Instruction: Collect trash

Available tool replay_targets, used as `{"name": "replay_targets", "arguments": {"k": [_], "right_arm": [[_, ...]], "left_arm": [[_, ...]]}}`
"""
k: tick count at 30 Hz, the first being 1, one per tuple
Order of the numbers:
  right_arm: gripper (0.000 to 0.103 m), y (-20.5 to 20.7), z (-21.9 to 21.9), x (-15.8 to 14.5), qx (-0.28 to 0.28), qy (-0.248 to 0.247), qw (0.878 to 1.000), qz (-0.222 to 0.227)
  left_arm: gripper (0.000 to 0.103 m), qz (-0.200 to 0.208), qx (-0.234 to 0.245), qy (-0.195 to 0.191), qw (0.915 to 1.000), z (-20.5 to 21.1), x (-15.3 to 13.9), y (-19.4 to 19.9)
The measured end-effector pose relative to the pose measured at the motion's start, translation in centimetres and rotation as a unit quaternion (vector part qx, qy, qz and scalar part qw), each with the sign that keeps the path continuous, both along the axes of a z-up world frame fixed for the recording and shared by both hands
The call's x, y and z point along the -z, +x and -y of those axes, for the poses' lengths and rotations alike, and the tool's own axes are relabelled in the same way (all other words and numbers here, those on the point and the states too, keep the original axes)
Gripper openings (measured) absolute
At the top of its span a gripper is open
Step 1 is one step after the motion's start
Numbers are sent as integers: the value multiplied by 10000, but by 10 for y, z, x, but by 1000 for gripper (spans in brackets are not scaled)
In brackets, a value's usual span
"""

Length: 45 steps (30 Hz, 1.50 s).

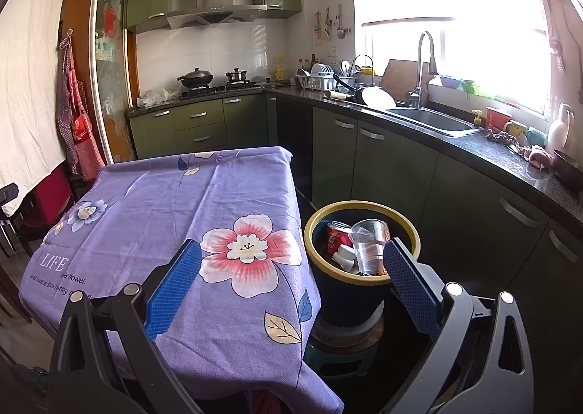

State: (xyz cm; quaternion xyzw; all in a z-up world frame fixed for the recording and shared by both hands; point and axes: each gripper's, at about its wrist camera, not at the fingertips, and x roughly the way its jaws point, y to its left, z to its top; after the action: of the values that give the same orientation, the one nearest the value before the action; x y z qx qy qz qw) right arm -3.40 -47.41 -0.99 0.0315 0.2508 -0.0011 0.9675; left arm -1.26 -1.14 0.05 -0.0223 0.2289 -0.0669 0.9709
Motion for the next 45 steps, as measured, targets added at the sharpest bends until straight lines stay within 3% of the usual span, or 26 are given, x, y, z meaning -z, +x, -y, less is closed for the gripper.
{"name": "replay_targets", "arguments": {"k": [45], "right_arm": [[98,5,-6,3,-66,26,10000,-67]], "left_arm": [[96,-228,8,-81,9997,3,9,8]]}}
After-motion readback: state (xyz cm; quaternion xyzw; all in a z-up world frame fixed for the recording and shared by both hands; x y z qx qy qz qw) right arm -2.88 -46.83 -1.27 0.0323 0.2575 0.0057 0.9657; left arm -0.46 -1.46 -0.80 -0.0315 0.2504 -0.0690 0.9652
